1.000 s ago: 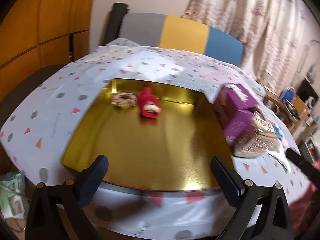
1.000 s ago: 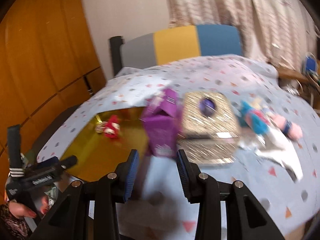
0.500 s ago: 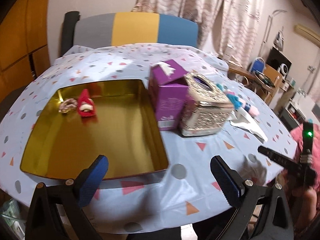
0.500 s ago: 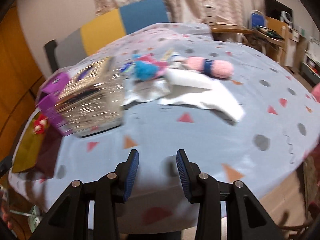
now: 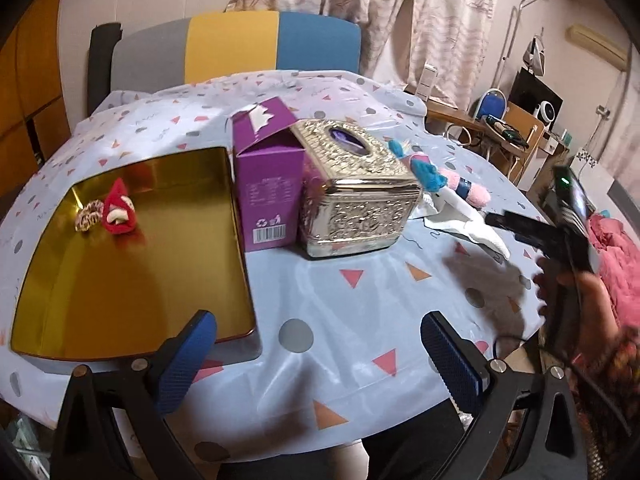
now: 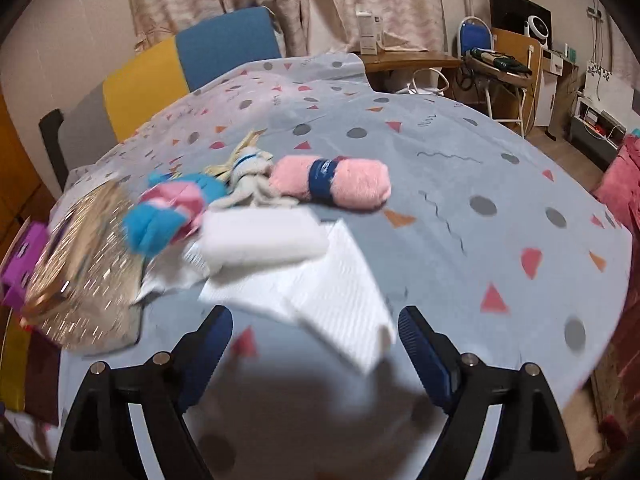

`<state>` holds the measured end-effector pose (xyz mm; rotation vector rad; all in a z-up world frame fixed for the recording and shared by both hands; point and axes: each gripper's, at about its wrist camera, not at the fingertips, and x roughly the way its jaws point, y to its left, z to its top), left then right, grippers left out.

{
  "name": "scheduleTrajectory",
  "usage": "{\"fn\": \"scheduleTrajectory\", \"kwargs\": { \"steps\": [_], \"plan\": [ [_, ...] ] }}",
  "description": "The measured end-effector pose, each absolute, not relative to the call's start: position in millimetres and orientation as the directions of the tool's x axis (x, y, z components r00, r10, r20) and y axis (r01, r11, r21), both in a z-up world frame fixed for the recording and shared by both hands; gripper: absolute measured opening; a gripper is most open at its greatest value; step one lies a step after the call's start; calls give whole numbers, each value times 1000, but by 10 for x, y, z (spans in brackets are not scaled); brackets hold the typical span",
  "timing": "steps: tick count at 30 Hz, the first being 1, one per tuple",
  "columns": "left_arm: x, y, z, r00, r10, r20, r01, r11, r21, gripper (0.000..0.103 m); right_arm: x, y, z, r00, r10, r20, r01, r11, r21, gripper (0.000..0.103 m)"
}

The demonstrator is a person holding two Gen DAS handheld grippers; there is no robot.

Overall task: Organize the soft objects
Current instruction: 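Move the right tool to the white towel and grasp its edge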

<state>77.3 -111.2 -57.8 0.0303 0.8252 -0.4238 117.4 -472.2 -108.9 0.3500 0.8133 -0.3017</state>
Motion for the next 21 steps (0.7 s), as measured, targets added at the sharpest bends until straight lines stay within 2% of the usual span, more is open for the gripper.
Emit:
{"fn": "scheduleTrajectory", "kwargs": {
  "steps": [6, 12, 13, 14, 16, 19, 21],
  "plan": [
    [740, -1220, -596, 590, -354, -726, 388, 912, -129, 103, 1565, -4779, -1307, 594, -63, -802, 373, 904, 206, 87],
    [788, -1368, -562, 583, -366, -726, 411, 903, -125, 103, 1663, -4575, -1441, 581, -122, -804, 346, 932, 108, 84],
    [787, -1403, -539, 586, -370, -721, 420, 900, -120, 103, 1650, -4562, -1444, 586, -135, -799, 343, 934, 94, 71],
    [787, -1425, -522, 589, -373, -717, 425, 898, -118, 103, 1624, -4550, -1444, 594, -153, -790, 340, 937, 75, 47],
    [790, -1477, -488, 593, -380, -710, 434, 894, -116, 103, 1560, -4595, -1441, 596, -186, -781, 355, 934, 48, 25],
    [817, -1577, -454, 590, -386, -709, 450, 887, -109, 103, 1408, -4729, -1434, 625, -141, -768, 359, 925, 122, 9],
    [830, -1668, -436, 590, -391, -707, 462, 881, -101, 103, 1255, -4829, -1415, 640, -136, -756, 386, 908, 163, 7]
  ]
}}
